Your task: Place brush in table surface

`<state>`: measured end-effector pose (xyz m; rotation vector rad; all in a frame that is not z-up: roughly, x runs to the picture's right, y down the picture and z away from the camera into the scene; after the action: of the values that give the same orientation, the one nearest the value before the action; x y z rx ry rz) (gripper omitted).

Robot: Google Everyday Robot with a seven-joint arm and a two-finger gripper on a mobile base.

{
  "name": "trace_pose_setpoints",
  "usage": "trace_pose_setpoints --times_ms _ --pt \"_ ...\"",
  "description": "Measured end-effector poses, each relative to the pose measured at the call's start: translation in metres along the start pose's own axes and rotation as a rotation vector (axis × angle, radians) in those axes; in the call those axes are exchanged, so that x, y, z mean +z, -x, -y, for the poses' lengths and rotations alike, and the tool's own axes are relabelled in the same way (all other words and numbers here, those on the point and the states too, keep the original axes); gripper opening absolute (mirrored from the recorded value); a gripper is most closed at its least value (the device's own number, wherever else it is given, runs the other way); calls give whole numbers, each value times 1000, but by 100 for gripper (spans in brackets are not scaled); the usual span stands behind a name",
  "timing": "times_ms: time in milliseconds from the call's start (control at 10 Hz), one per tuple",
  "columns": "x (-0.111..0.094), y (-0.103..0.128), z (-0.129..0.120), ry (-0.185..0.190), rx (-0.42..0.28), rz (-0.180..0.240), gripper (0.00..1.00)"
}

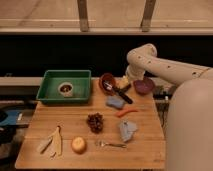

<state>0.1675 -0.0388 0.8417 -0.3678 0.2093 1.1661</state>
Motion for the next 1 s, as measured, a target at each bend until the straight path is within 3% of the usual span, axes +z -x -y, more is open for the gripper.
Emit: trace_pose_setpoints --times_ms 400,600,1000 --pt "1 0 -1 1 -6 0 80" --pt "13 5 -7 47 -36 -5 80" --pt "59 38 -55 165 -122 -22 80"
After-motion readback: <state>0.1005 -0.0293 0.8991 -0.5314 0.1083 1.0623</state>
